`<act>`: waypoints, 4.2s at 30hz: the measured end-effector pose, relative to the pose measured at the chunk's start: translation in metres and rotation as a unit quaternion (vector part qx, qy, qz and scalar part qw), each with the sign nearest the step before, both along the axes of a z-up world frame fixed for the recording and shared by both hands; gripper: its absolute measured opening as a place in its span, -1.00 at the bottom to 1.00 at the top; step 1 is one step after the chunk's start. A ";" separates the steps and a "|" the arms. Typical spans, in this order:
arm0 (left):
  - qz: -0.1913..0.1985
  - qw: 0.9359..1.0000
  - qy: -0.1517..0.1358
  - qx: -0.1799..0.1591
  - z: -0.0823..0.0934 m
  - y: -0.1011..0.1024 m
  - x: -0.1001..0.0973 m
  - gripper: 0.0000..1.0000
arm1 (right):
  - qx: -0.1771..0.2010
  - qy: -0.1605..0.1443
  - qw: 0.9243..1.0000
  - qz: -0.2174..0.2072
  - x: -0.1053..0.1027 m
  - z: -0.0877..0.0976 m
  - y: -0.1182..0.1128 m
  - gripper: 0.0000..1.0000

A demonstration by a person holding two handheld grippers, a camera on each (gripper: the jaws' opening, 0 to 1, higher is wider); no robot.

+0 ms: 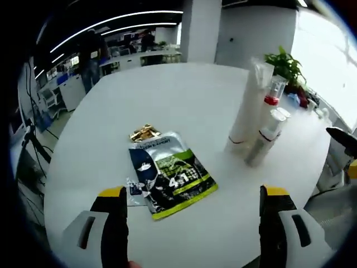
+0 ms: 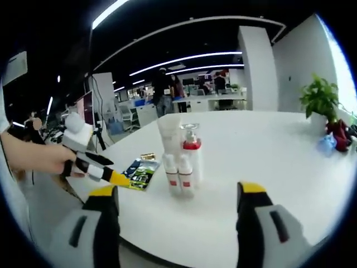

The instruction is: Arrange the skincare products in the storage area until every visible bottle or jar stands upright without overlapping.

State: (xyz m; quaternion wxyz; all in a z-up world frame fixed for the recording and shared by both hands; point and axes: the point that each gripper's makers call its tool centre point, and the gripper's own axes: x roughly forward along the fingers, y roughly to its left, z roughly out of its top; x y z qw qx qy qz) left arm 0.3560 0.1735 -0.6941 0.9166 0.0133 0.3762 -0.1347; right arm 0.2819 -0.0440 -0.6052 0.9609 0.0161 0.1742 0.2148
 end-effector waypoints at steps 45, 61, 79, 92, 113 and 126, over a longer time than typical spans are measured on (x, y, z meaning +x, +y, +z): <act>0.072 0.994 0.068 0.041 -0.054 0.014 0.071 0.57 | -0.049 0.006 0.999 -0.023 0.002 -0.007 -0.007 0.66; 0.028 0.996 0.076 0.041 -0.052 0.009 0.059 0.10 | -0.053 0.004 0.998 -0.019 0.002 -0.007 -0.006 0.64; 0.004 0.998 0.062 0.028 -0.050 -0.008 0.051 -0.52 | -0.057 0.002 0.998 -0.011 0.001 -0.007 -0.003 0.62; 0.005 0.999 0.042 -0.012 -0.035 -0.003 0.019 -0.60 | -0.056 -0.003 0.998 0.008 -0.002 -0.006 0.004 0.58; -0.042 0.997 -0.025 -0.052 0.021 -0.018 -0.031 -0.59 | -0.056 -0.002 0.997 0.061 -0.011 -0.006 0.022 0.46; -0.091 0.993 -0.061 -0.037 0.050 -0.019 -0.058 -0.59 | -0.056 0.017 0.994 0.096 -0.018 -0.012 0.034 0.30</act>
